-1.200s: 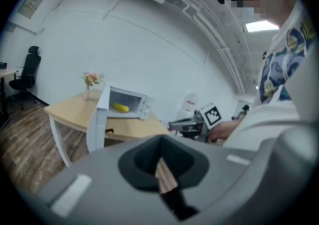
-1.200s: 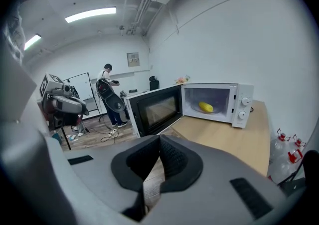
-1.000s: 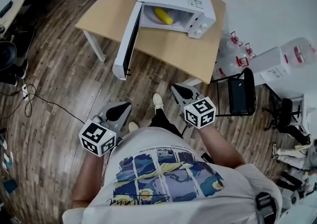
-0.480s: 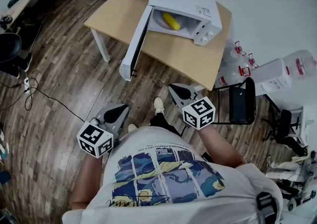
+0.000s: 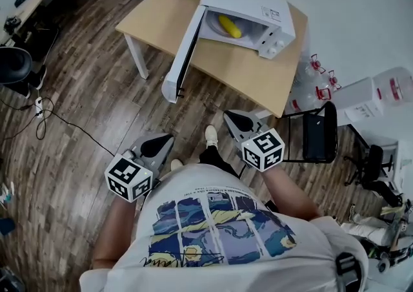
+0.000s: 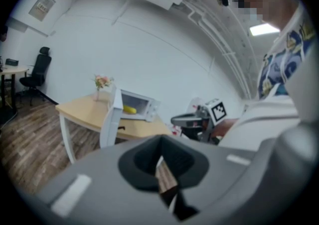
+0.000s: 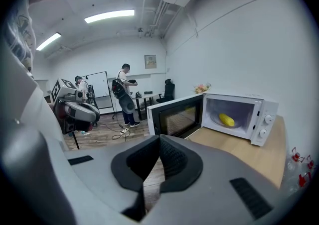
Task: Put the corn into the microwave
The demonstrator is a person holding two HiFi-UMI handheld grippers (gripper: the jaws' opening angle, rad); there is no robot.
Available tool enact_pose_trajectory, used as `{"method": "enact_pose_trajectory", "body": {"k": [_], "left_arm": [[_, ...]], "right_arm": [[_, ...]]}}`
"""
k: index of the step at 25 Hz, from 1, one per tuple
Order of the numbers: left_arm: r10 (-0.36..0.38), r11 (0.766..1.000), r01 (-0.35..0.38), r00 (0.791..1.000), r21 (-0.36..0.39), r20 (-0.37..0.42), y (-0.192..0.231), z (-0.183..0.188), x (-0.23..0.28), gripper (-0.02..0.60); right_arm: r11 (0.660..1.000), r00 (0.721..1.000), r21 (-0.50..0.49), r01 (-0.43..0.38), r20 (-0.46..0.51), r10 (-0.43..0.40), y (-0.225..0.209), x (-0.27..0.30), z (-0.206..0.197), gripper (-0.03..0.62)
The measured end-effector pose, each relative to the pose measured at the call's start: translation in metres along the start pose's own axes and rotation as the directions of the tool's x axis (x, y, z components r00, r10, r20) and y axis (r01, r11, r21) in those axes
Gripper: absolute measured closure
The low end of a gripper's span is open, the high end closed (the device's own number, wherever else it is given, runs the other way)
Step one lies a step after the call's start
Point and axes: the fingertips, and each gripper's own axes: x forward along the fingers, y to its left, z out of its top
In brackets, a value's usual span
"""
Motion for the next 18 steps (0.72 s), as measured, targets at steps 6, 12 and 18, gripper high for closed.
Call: {"method": "enact_pose_trajectory", "body": {"k": [6,12,18], "left_arm": [[-0.011,1.0,0.011,1.0,-0.002,-0.011,-0.0031,-0.0024,0.0006,0.572],[0.005,1.0,-0.005,1.0,-0.014,-0.017,-0.0027,-0.0068,-0.0046,0.572],[0.023,0.999,-0.023,1.0,-0.024,-0.015,-0.001,-0.0092,-0.0031,0.572]], "right_arm": [[1.0,1.0,0.007,0.005,0.001,-0.005,0.0014,-0.0011,-0.0038,0.585],[1.0,1.0,0.007,-0.01,0.007,0.01,0.0053,0.002,-0.0049,0.585],[1.0,1.0,-0.007,-0.017,0.012,0.017,-0.0003,0.0063,-0.0035,0.585]]}}
